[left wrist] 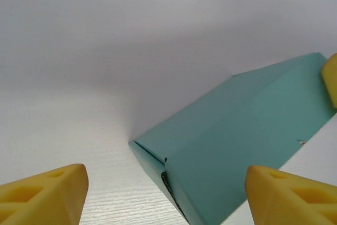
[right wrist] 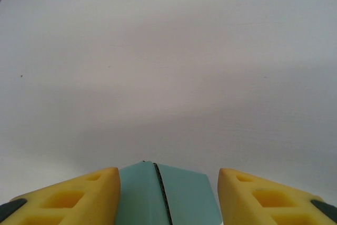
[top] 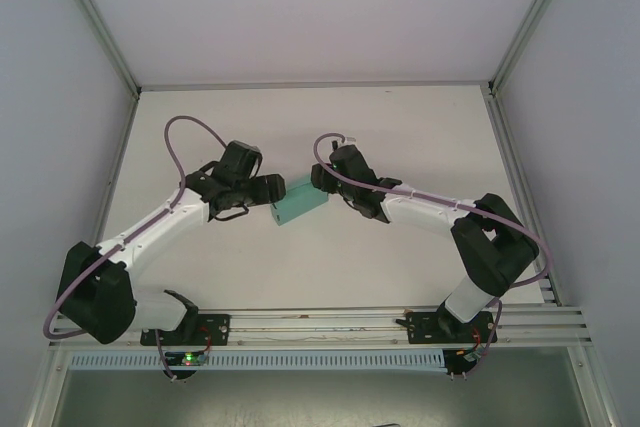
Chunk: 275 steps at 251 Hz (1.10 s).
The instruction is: Assemble paper box
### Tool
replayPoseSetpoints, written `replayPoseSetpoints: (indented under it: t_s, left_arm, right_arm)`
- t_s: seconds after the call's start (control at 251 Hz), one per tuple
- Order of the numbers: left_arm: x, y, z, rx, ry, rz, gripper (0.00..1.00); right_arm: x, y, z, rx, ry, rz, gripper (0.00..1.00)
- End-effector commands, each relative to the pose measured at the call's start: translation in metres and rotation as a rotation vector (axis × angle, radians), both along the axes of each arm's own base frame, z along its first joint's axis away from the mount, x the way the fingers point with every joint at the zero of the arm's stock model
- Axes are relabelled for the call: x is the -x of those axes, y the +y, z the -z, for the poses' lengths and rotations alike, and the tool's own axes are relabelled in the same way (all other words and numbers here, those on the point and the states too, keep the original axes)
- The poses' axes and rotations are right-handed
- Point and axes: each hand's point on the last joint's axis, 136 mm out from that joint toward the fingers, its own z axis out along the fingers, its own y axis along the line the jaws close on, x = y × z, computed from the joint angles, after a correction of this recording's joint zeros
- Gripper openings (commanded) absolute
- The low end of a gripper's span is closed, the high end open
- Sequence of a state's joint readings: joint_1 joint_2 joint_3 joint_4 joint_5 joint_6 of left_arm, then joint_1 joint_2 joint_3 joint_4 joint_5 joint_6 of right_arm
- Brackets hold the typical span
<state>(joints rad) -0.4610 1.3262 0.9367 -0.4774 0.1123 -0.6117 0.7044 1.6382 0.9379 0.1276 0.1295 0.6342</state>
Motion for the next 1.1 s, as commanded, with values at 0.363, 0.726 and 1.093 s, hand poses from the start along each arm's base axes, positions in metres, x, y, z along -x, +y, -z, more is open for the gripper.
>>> replayPoseSetpoints:
  t_s: [0.363,0.726,1.093]
  left_arm:
    - [0.031,0.039,0.086,0.062,0.200,-0.171,0.54]
    - [0.043,0.042,0.110,0.184,0.300,-0.265,0.27]
    - [0.031,0.045,0.069,0.213,0.228,-0.263,0.40]
  right_arm:
    - [0.047,-0.043,0.098,0.134,0.252,-0.032,0.50]
    - [0.059,-0.032,0.115,-0.052,0.259,-0.127,0.37]
    - [0.060,-0.031,0.119,-0.049,0.273,-0.136,0.26]
